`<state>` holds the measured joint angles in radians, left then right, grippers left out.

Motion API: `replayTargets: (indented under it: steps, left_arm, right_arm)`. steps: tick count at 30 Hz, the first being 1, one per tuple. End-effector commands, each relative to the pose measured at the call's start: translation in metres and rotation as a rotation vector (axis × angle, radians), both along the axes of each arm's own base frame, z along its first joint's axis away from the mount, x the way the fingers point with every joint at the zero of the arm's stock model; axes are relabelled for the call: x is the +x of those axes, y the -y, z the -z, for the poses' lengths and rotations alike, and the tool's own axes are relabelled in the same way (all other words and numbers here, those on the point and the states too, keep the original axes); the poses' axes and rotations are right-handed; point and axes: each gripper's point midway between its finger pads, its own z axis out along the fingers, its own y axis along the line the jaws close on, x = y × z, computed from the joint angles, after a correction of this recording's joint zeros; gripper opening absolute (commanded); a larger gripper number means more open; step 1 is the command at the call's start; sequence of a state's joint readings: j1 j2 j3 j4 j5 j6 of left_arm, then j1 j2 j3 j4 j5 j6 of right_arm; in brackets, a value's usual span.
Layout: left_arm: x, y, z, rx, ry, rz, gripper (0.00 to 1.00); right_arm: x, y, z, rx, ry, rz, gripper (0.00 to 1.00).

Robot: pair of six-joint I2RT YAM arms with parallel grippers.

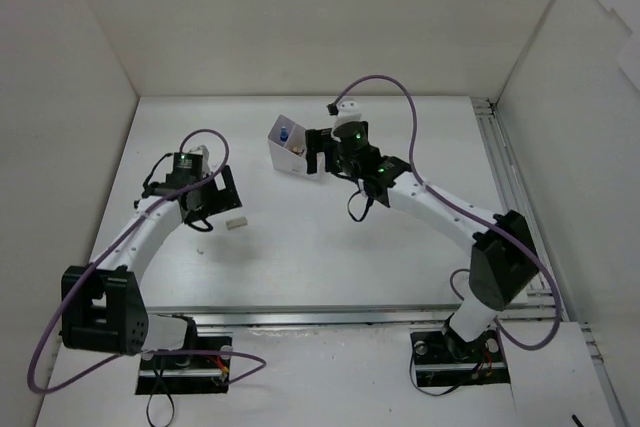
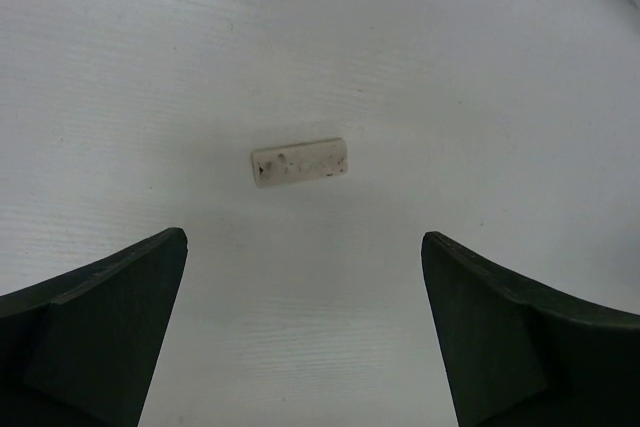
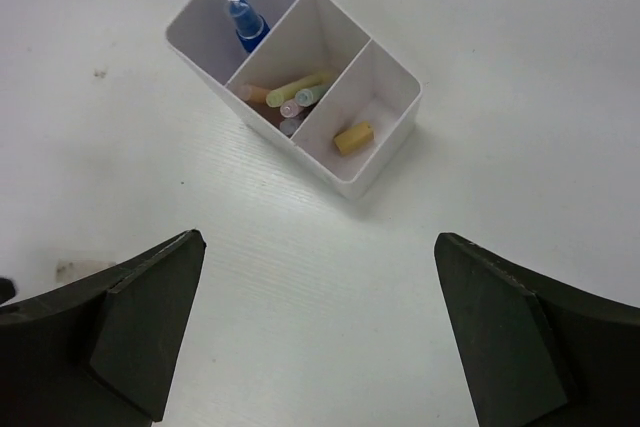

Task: Sort the stationery into containers
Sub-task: Pick up the stationery from the center of the board.

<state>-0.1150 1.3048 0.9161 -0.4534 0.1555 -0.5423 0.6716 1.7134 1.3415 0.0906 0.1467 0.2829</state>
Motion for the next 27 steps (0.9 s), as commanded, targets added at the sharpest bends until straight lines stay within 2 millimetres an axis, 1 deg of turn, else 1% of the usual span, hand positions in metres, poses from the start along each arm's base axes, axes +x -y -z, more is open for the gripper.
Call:
replayTargets:
  steps: [1, 2, 3, 4, 5, 6, 7, 8, 9, 10, 11, 12, 13, 14, 15, 16, 19, 20, 21, 22, 23, 24, 27]
  left_arm:
    - [0.028, 0.0, -0.019, 0.094, 0.069, 0.194, 0.99]
    - [0.022, 0.01, -0.016, 0.062, 0.045, 0.275, 0.99]
    - [0.024, 0.016, -0.008, 0.06, 0.036, 0.353, 0.99]
    - [0.028, 0.026, -0.011, 0.042, 0.051, 0.405, 1.0]
    - [0.03, 0.034, -0.009, 0.039, 0.061, 0.44, 1.0]
    - [0.033, 0.031, -0.001, 0.056, 0.04, 0.437, 1.0]
    - [0.035, 0.03, 0.003, 0.08, 0.03, 0.43, 1.0]
    - [0.037, 0.029, 0.005, 0.087, 0.024, 0.429, 1.0]
    - [0.038, 0.028, 0.014, 0.095, 0.0, 0.426, 1.0]
    - [0.04, 0.026, 0.019, 0.103, -0.01, 0.419, 1.0]
    - [0.04, 0.026, 0.022, 0.101, -0.022, 0.421, 1.0]
    - [0.041, 0.024, 0.034, 0.092, -0.057, 0.417, 1.0]
    - [0.045, 0.024, 0.036, 0.092, -0.067, 0.417, 1.0]
    - [0.042, 0.02, 0.042, 0.105, -0.102, 0.401, 1.0]
    - [0.041, 0.019, 0.053, 0.109, -0.139, 0.397, 1.0]
    - [0.043, 0.018, 0.056, 0.113, -0.148, 0.392, 1.0]
    - [0.035, 0.02, 0.068, 0.111, -0.2, 0.391, 1.0]
    - [0.034, 0.02, 0.069, 0.109, -0.204, 0.381, 1.0]
    - [0.032, 0.024, 0.067, 0.108, -0.197, 0.389, 1.0]
    - [0.028, 0.026, 0.071, 0.112, -0.204, 0.393, 1.0]
    - [0.029, 0.022, 0.07, 0.13, -0.195, 0.378, 1.0]
    - [0.028, 0.029, 0.07, 0.138, -0.19, 0.391, 1.0]
    - [0.025, 0.036, 0.072, 0.15, -0.204, 0.404, 1.0]
  right_arm:
    - [-0.014, 0.017, -0.047, 0.068, 0.145, 0.026, 0.98]
    - [-0.021, 0.023, -0.056, 0.079, 0.166, 0.021, 0.98]
    - [-0.028, 0.031, -0.042, 0.053, 0.147, 0.021, 0.98]
    - [-0.031, 0.039, -0.037, 0.032, 0.138, 0.036, 0.98]
    - [-0.035, 0.046, -0.04, 0.029, 0.141, 0.047, 0.98]
    - [-0.039, 0.052, -0.036, 0.016, 0.129, 0.056, 0.98]
    - [-0.041, 0.06, -0.033, -0.001, 0.119, 0.075, 0.98]
    - [-0.043, 0.064, -0.039, 0.006, 0.131, 0.08, 0.98]
    - [-0.046, 0.067, -0.036, 0.003, 0.125, 0.082, 0.98]
    - [-0.048, 0.069, -0.035, 0.002, 0.124, 0.085, 0.98]
    - [-0.05, 0.071, -0.04, 0.013, 0.131, 0.08, 0.98]
    - [-0.052, 0.07, -0.039, 0.01, 0.126, 0.074, 0.98]
    - [-0.053, 0.074, -0.038, 0.005, 0.119, 0.078, 0.98]
    - [-0.055, 0.075, -0.041, 0.01, 0.124, 0.077, 0.98]
    - [-0.056, 0.076, -0.041, 0.006, 0.124, 0.076, 0.98]
    - [-0.056, 0.078, -0.041, 0.003, 0.122, 0.083, 0.98]
    - [-0.059, 0.085, -0.042, 0.004, 0.121, 0.106, 0.98]
    - [-0.059, 0.087, -0.044, 0.009, 0.125, 0.111, 0.98]
    - [-0.061, 0.087, -0.043, 0.011, 0.123, 0.111, 0.98]
    - [-0.06, 0.089, -0.044, 0.012, 0.124, 0.116, 0.98]
    - [-0.06, 0.09, -0.043, 0.013, 0.122, 0.118, 0.98]
    - [-0.061, 0.088, -0.042, 0.011, 0.12, 0.114, 0.98]
    - [-0.063, 0.086, -0.04, 0.018, 0.106, 0.098, 0.98]
